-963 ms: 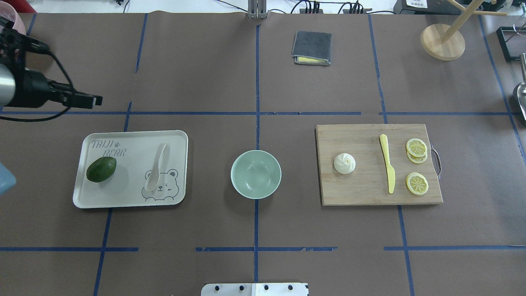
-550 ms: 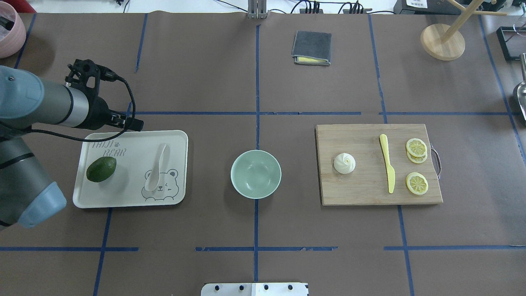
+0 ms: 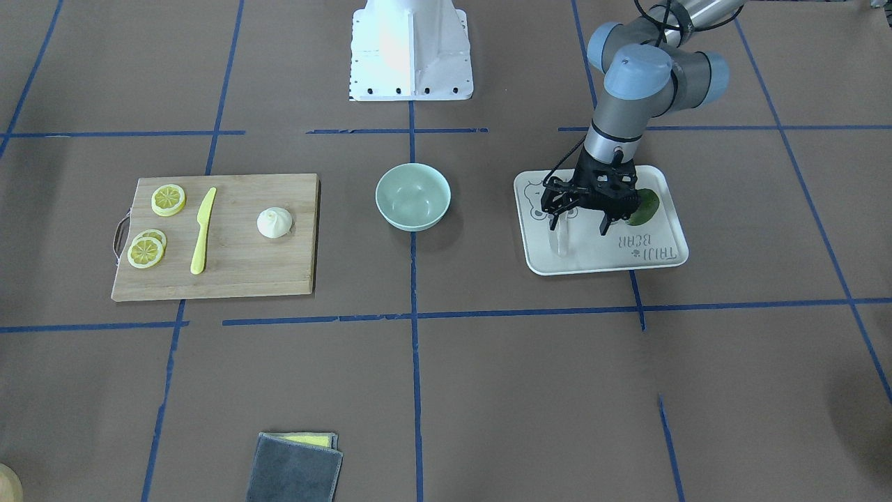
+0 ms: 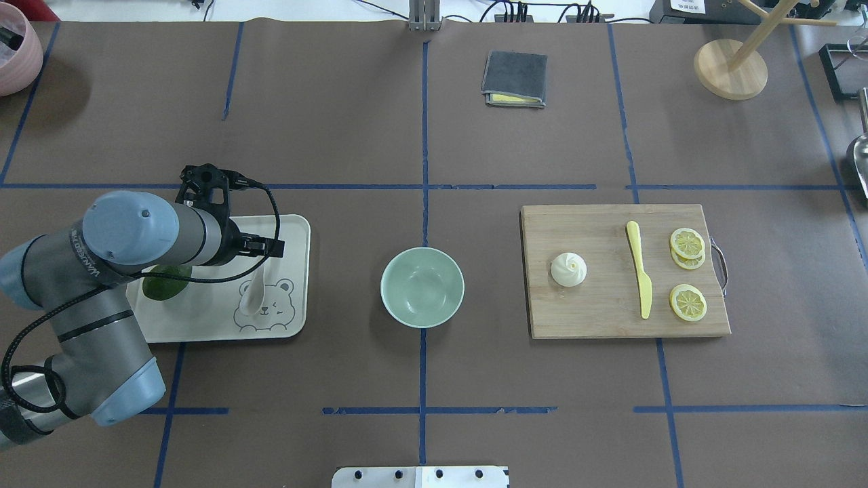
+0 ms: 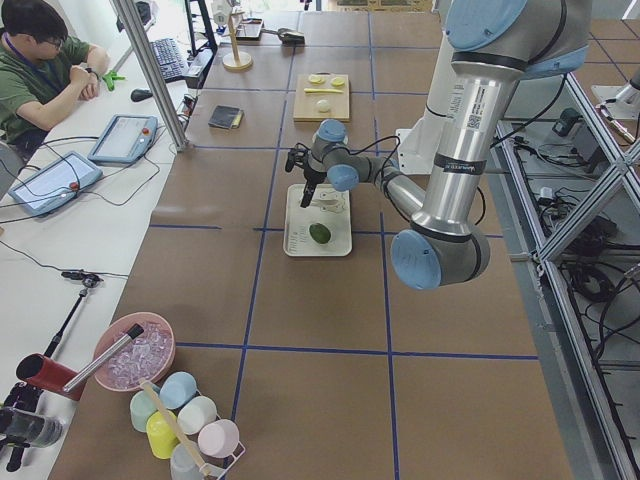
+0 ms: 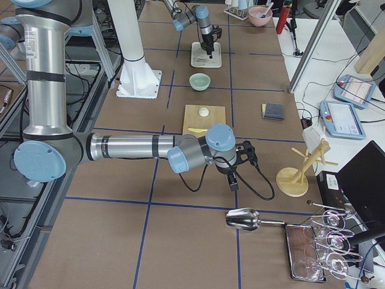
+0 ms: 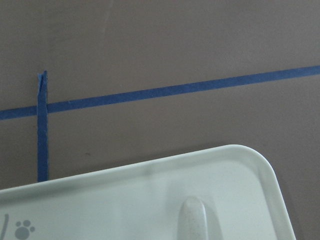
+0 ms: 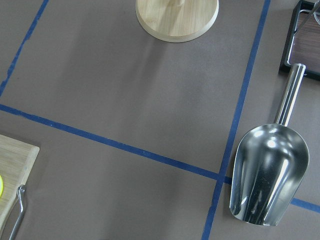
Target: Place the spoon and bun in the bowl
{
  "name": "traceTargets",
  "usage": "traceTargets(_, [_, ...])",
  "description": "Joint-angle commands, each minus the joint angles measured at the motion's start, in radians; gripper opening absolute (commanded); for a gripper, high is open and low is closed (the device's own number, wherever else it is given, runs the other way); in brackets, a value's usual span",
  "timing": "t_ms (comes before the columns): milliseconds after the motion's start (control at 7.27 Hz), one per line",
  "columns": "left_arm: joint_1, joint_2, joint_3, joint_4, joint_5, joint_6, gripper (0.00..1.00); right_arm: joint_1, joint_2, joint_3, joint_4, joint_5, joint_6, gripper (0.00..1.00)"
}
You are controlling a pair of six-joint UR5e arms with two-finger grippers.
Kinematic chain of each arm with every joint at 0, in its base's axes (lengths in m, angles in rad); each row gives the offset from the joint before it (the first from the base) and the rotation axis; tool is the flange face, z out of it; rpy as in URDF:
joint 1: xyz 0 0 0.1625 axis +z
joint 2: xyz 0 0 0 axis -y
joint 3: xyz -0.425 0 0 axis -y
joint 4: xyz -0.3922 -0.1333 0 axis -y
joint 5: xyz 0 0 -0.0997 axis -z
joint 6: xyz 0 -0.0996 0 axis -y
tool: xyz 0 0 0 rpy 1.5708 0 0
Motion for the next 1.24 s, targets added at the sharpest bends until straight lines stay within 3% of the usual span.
traceTargets(0, [0.013, -0.003, 0.006, 0.000, 0.003, -0.011, 0.94, 0.000, 0.001, 0.000, -0.001, 0.001, 0.000, 1.00])
traceTargets(550, [0.050, -0.007, 0.026, -0.002, 0.003, -0.011, 0.93, 0.000, 0.004, 0.000, 0.000, 0.000, 0.001, 1.00])
traceTargets(688, [0.050, -0.005, 0.024, -0.002, 0.003, -0.012, 0.85, 0.000, 0.004, 0.000, 0.001, 0.001, 0.001, 1.00])
traceTargets(826, [0.050, -0.005, 0.026, -0.002, 0.008, -0.016, 0.67, 0.000, 0.004, 0.003, 0.001, 0.001, 0.001, 1.00])
traceTargets(1101, [0.050, -0.003, 0.026, -0.003, 0.015, -0.014, 0.19, 0.000, 0.004, 0.005, -0.001, 0.001, 0.001, 1.00])
